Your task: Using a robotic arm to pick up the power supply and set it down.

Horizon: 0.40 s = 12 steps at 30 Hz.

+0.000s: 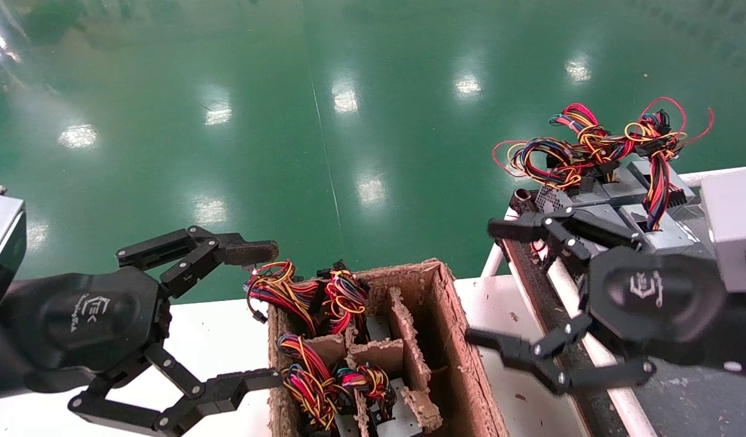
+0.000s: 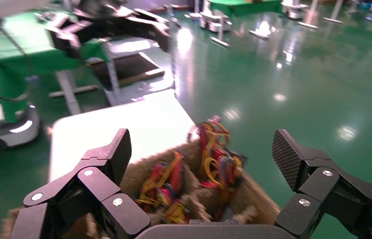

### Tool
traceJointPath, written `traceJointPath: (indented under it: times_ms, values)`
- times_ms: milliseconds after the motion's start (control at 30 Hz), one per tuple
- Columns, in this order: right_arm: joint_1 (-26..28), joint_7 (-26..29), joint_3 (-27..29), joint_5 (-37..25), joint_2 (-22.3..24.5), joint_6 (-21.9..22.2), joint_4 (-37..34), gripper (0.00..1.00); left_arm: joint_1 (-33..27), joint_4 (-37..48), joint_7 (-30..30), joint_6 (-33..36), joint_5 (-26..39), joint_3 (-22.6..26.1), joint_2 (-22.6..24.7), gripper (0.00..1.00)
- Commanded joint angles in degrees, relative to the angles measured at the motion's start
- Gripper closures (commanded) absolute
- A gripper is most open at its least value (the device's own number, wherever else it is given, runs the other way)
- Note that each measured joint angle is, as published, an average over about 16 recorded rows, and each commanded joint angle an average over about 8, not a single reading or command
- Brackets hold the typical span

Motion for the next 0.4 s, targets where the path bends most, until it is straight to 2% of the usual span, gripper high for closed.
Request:
traceJointPath:
  times_ms: [33,400]
  values:
    - [-0.31,-0.35,-0.15,1.01,-0.30,-0.98,0.18,0.00,0.00,0.00,0.00,0.00,0.00,0.00,0.00,0.00]
    - [-1.47,-1.62,-0.66,4.84,-1.42,-4.61,0.85,0.00,0.01,0.01,0.00,-0.01,0.00,0.00,0.00,0.00]
